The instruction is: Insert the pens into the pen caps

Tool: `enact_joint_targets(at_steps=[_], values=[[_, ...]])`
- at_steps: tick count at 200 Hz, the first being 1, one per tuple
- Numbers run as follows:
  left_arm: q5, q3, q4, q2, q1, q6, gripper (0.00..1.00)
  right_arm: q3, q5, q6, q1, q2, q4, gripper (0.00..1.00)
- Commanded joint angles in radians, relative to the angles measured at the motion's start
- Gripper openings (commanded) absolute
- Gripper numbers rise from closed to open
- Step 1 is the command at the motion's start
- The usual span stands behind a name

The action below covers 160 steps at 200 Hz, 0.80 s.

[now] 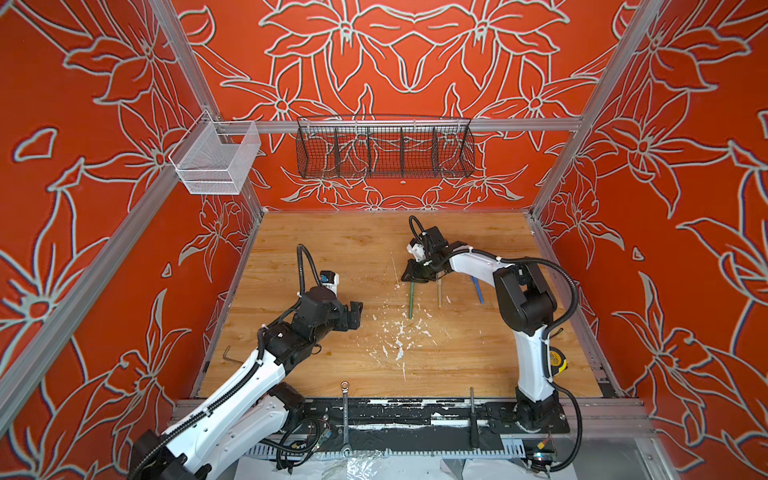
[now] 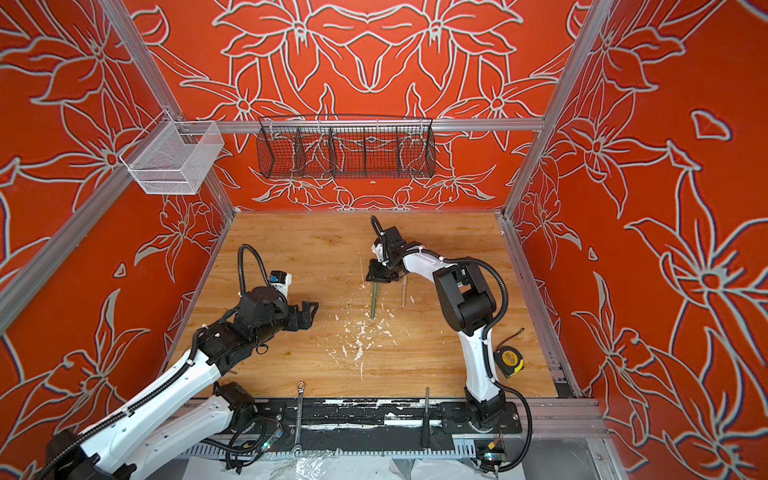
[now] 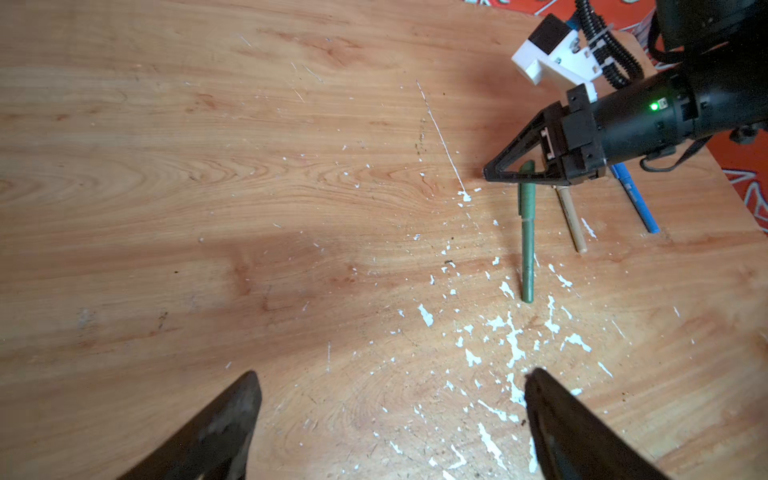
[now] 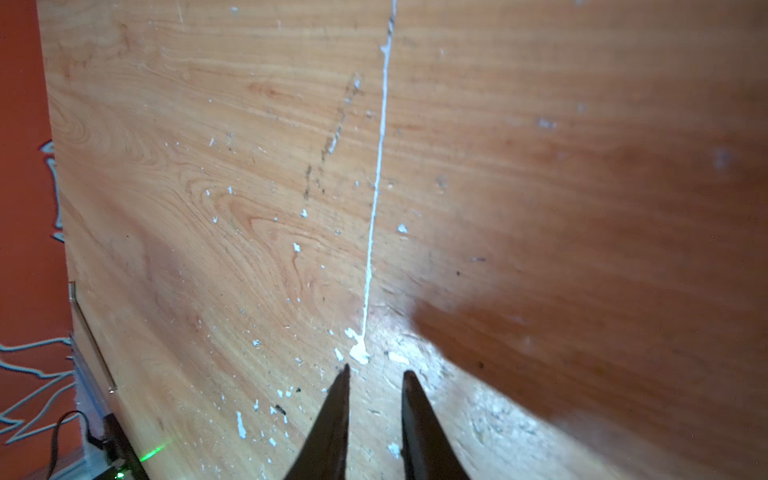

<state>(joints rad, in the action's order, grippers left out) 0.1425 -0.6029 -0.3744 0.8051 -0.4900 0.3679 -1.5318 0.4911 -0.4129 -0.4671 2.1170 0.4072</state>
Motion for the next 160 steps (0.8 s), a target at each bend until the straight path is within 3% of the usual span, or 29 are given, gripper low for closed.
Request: enact_joint_targets(at_steps=[1, 15, 54, 76, 97, 113, 129, 143, 160], values=[[0.069, 0.017, -0.021, -0.011, 0.011, 0.012, 0.97, -0.048, -0.072, 0.058, -0.008, 0.023, 0.054, 0.35], [0.101, 0.020, -0.018, -0.005, 0.014, 0.009, 0.97, -0.065, -0.116, 0.072, -0.017, 0.021, 0.071, 0.43], [0.188, 0.028, 0.041, 0.015, 0.036, -0.020, 0.97, -0.049, -0.233, 0.091, -0.023, -0.036, 0.069, 0.49], [0.387, 0.056, 0.122, 0.017, 0.051, -0.074, 0.97, 0.068, -0.321, 0.106, -0.015, -0.167, -0.015, 0.50], [0.527, 0.149, 0.354, 0.016, 0.119, -0.196, 0.97, 0.238, -0.448, 0.124, 0.017, -0.334, -0.091, 0.51], [0.448, 0.215, 0.515, 0.027, 0.222, -0.262, 0.97, 0.410, -0.593, 0.147, 0.053, -0.502, -0.180, 0.53], [0.324, 0.250, 0.594, 0.069, 0.347, -0.242, 0.97, 0.609, -0.743, 0.188, 0.094, -0.670, -0.285, 0.58], [0.211, 0.268, 0.646, 0.127, 0.436, -0.234, 0.97, 0.762, -0.800, 0.184, 0.162, -0.791, -0.364, 0.60], [0.149, 0.288, 0.732, 0.175, 0.455, -0.266, 0.97, 0.920, -0.829, 0.148, 0.250, -0.909, -0.481, 0.61]])
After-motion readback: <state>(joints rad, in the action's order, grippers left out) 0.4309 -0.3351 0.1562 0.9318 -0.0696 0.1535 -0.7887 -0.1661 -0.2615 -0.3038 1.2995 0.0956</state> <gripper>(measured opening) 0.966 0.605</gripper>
